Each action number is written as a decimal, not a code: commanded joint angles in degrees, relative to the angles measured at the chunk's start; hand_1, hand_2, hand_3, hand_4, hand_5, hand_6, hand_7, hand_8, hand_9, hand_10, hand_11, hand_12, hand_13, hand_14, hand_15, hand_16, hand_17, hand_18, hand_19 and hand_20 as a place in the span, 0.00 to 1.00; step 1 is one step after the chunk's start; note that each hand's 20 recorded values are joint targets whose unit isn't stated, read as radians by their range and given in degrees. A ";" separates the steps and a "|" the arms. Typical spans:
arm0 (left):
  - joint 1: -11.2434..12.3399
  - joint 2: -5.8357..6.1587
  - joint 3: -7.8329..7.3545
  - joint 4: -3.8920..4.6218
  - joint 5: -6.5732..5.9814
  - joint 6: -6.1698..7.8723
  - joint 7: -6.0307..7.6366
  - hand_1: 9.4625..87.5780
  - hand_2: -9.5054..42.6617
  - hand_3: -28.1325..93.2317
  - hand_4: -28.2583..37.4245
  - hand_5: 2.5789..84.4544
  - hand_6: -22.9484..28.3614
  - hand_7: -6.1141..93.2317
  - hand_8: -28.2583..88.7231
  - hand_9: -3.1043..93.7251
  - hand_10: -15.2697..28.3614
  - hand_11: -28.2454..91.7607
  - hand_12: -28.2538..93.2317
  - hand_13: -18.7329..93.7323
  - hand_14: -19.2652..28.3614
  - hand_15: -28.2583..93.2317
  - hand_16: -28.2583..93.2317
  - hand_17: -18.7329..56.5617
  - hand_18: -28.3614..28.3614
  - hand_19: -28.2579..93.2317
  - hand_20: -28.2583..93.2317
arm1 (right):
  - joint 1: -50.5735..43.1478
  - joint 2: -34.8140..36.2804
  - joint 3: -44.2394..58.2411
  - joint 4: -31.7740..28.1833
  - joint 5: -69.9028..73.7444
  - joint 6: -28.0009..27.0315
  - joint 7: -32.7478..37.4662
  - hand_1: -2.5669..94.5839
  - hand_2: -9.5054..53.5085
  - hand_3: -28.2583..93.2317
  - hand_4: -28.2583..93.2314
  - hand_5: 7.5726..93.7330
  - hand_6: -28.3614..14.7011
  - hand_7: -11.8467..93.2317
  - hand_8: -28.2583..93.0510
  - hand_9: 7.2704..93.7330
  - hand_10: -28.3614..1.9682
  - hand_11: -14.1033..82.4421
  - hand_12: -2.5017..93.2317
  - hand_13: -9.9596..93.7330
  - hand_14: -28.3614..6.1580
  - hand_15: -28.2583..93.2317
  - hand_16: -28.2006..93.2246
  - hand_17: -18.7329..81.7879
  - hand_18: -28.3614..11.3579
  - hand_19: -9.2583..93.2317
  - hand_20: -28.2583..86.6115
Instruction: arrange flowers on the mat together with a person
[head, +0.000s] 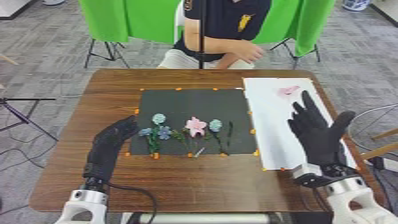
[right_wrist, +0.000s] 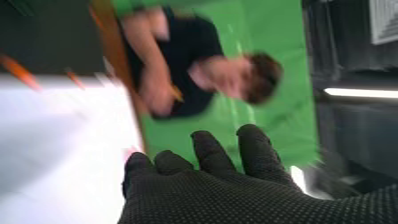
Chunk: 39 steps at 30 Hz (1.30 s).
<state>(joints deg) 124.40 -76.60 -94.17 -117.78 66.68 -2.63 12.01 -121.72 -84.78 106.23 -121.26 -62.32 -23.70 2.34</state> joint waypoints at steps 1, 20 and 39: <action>0.68 0.24 0.51 0.15 -0.54 0.51 -0.41 0.19 0.07 0.74 0.11 0.50 0.51 0.21 0.20 0.44 0.62 0.38 0.39 0.46 0.74 0.34 0.29 0.28 0.69 0.26 0.36 | -1.70 -0.03 -1.67 -1.70 -0.43 -1.18 1.28 0.13 0.20 0.22 0.16 0.06 0.62 0.04 0.23 0.05 0.55 0.04 0.17 0.12 0.40 0.02 0.54 0.09 0.51 0.06 0.38; 0.64 0.43 1.22 0.00 -0.32 0.50 -0.41 0.21 0.05 0.75 0.14 0.50 0.51 0.22 0.20 0.44 0.62 0.38 0.39 0.46 0.74 0.35 0.29 0.28 0.69 0.26 0.36 | -2.75 1.03 -5.73 -0.41 -0.66 7.98 -11.17 0.14 0.00 0.83 0.03 0.28 0.60 0.17 0.18 0.27 0.45 0.16 0.12 0.32 0.38 0.26 0.35 0.31 0.30 0.13 0.41; 0.93 -0.38 0.19 -0.14 -0.27 0.14 -0.53 0.21 0.05 0.75 0.14 0.50 0.51 0.22 0.19 0.44 0.62 0.38 0.39 0.46 0.74 0.35 0.29 0.28 0.70 0.26 0.36 | -3.24 0.56 -6.18 -0.14 0.34 7.96 -11.91 0.13 0.00 0.85 0.05 0.33 0.62 0.19 0.17 0.33 0.45 0.18 0.13 0.36 0.37 0.28 0.35 0.32 0.32 0.13 0.42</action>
<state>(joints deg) 124.86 -76.19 -93.57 -118.11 66.43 -2.43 11.88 -124.24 -83.79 100.21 -121.48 -61.26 -14.69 -9.11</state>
